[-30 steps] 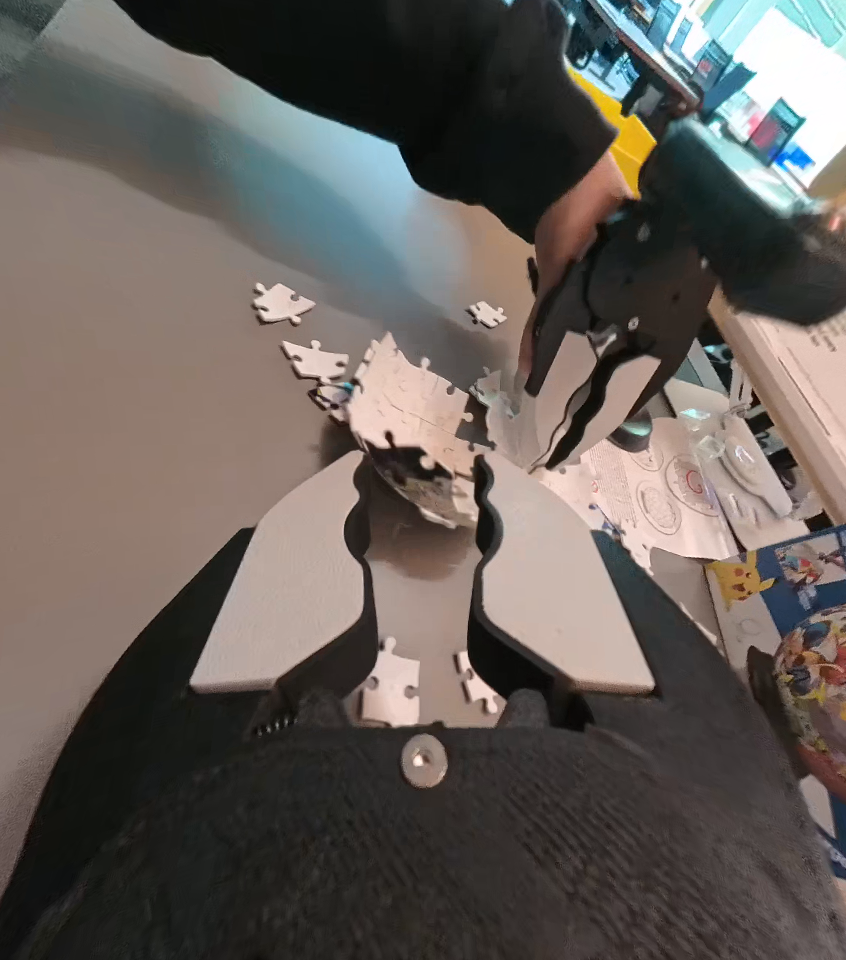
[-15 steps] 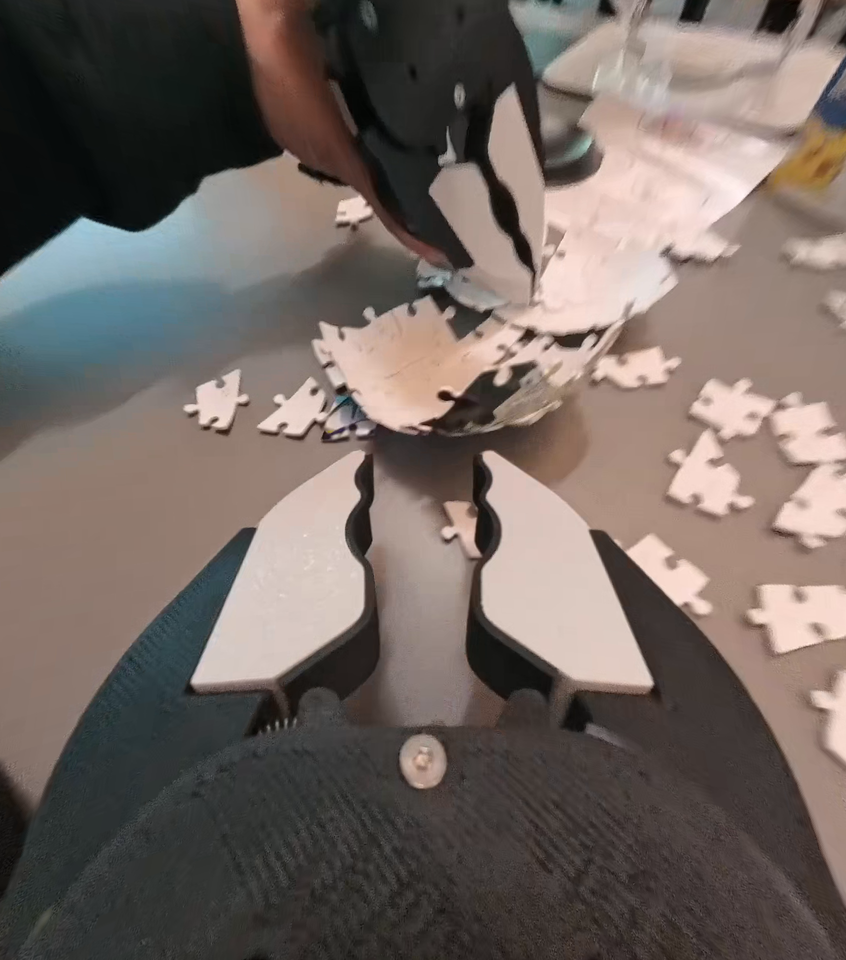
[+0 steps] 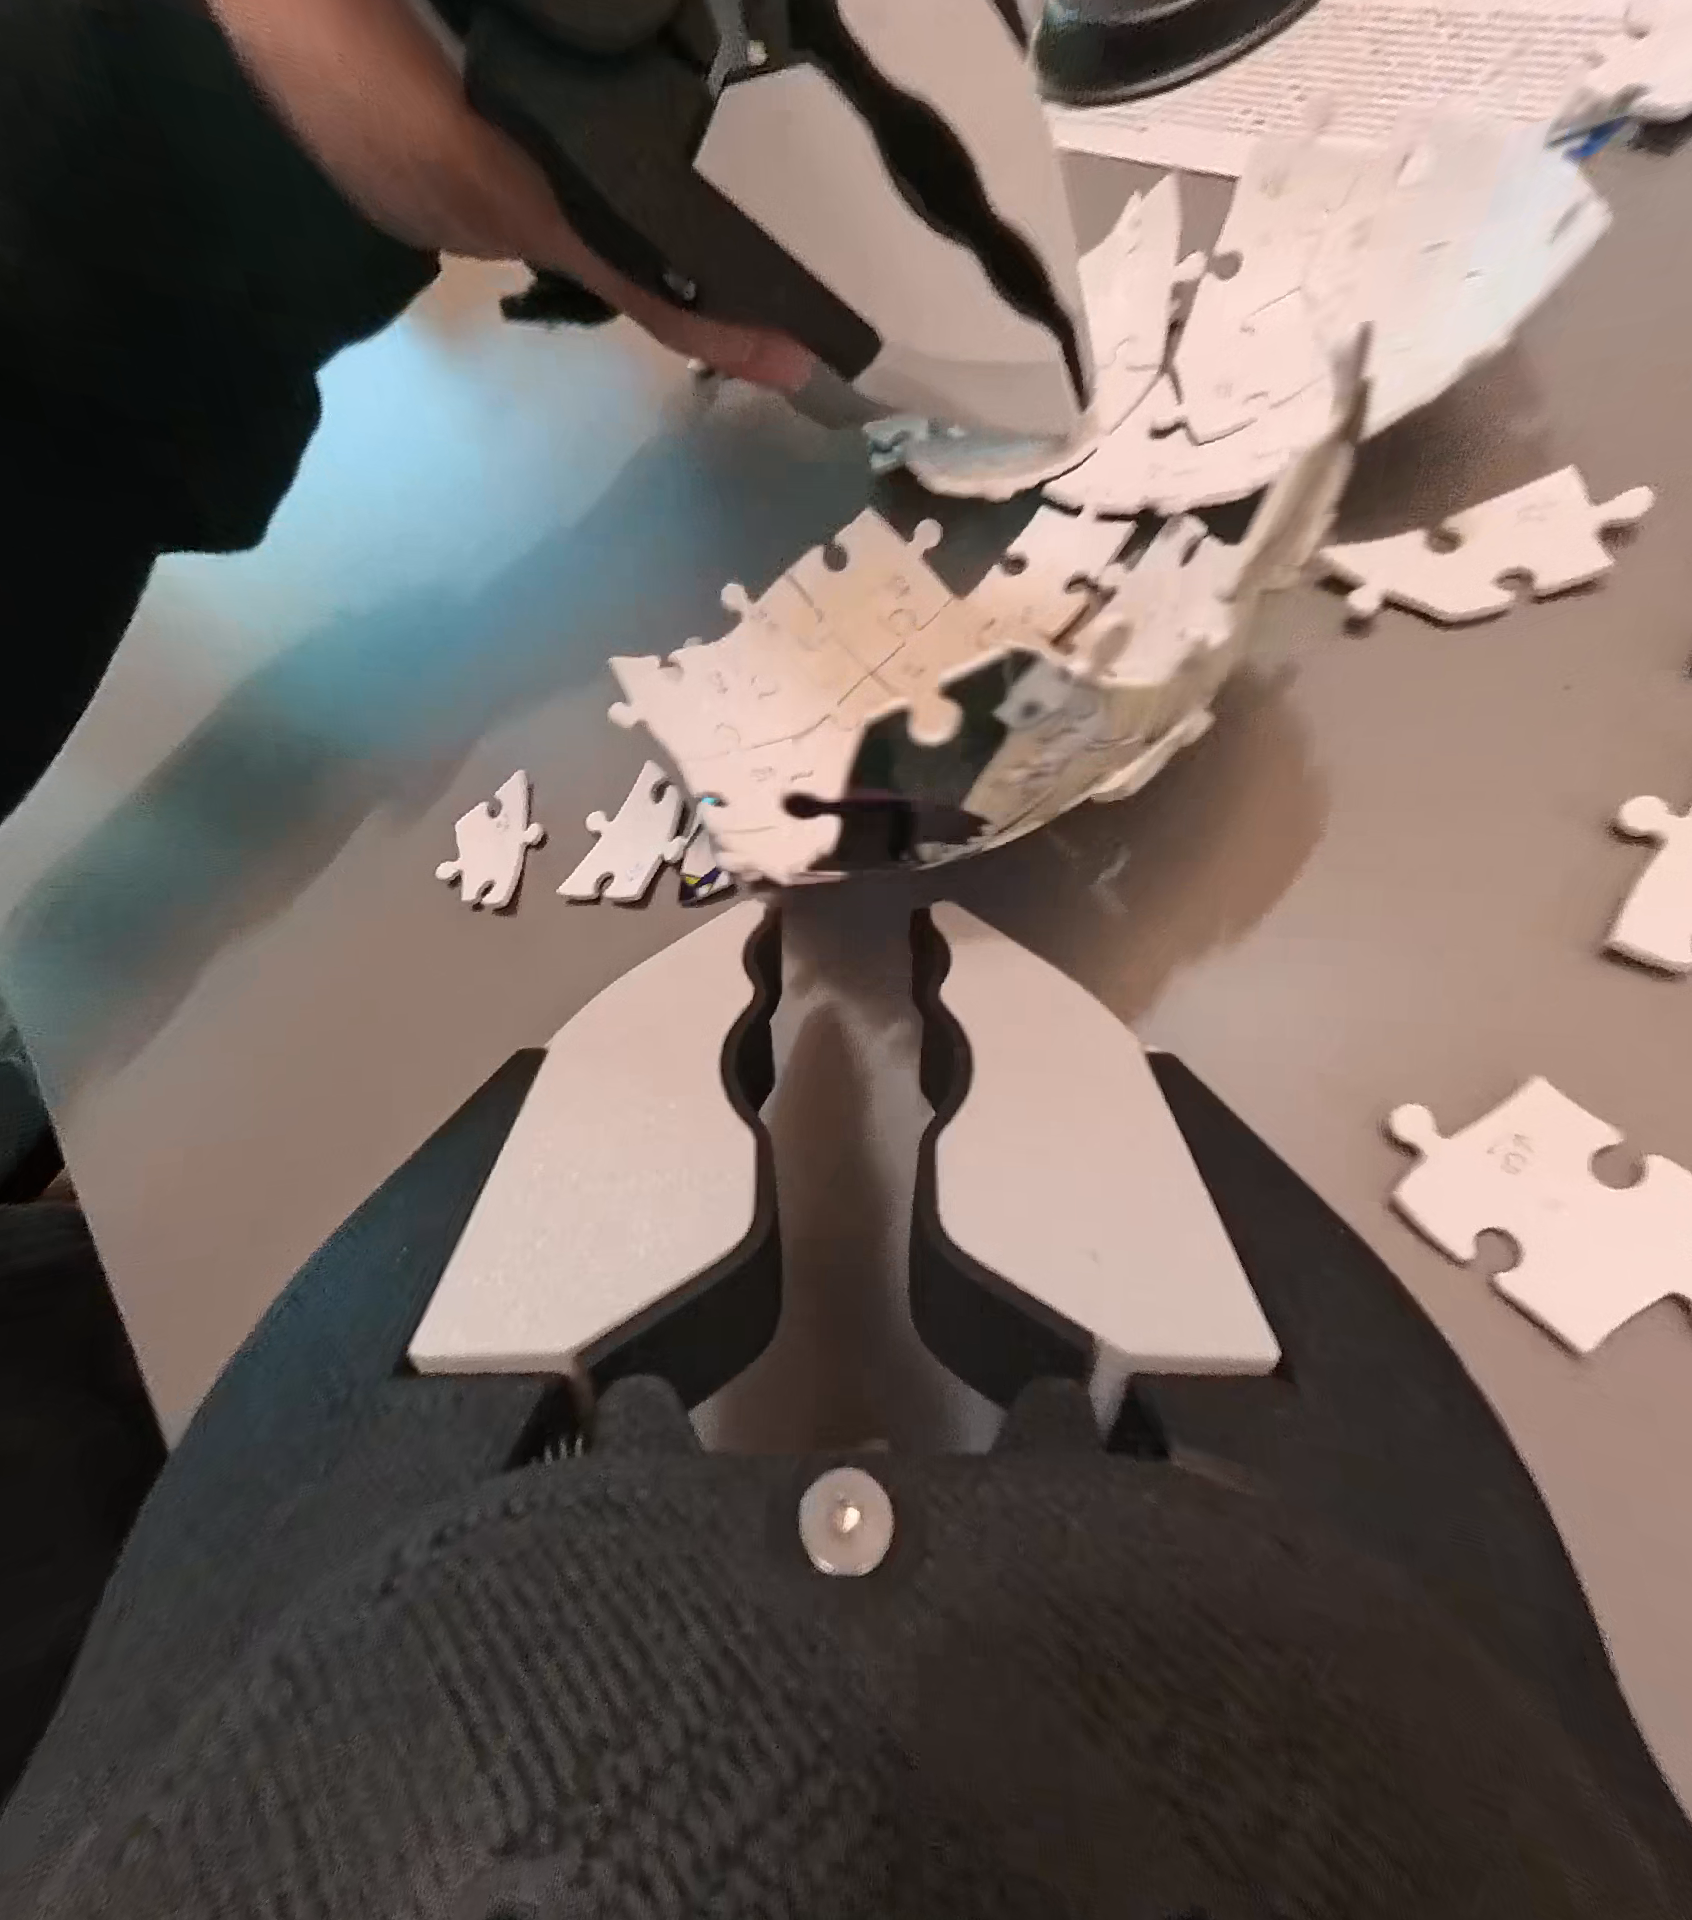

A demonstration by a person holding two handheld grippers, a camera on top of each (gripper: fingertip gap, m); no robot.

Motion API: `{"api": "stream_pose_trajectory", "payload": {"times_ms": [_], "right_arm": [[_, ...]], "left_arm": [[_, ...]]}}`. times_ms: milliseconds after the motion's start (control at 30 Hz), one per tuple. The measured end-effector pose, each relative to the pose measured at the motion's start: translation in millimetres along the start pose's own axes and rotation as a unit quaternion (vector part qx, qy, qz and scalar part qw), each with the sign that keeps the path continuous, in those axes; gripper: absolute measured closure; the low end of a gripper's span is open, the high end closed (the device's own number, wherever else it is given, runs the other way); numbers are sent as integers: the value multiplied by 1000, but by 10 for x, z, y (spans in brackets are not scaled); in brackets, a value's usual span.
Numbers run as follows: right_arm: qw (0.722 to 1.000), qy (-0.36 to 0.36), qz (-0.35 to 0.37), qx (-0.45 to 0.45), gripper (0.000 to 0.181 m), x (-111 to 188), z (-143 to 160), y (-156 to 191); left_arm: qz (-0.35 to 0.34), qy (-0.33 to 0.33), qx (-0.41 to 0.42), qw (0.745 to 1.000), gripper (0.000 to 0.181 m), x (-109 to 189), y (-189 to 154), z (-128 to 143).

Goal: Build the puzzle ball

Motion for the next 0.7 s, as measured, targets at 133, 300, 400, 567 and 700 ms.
{"api": "stream_pose_trajectory", "payload": {"times_ms": [133,300,400,567,700], "right_arm": [[1000,-6,16,-2,160,4,-91,-125],[1000,-8,16,-12,159,7,-147,-174],[999,35,-22,-26,148,40,14,-16],[1000,13,-8,-26,148,6,54,37],[1000,6,-10,-25,148,-30,-3,18]], "left_arm": [[4,-2,33,999,181,-24,-15,-14],[-2,5,72,997,181,-34,-17,-18],[-16,18,93,995,181,-34,-24,-25],[-36,56,116,991,181,-35,-59,-54],[-35,85,147,985,181,-29,-91,-78]]}}
Point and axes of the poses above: each gripper's, where its closed fingertips meet, x back along the fingers, z out of its underside, y = z × x across the jaws, the point moved 2 cm from there along x, back along the fingers, and after that the axes turned 12 degrees about -x, right-handed, at the moved point
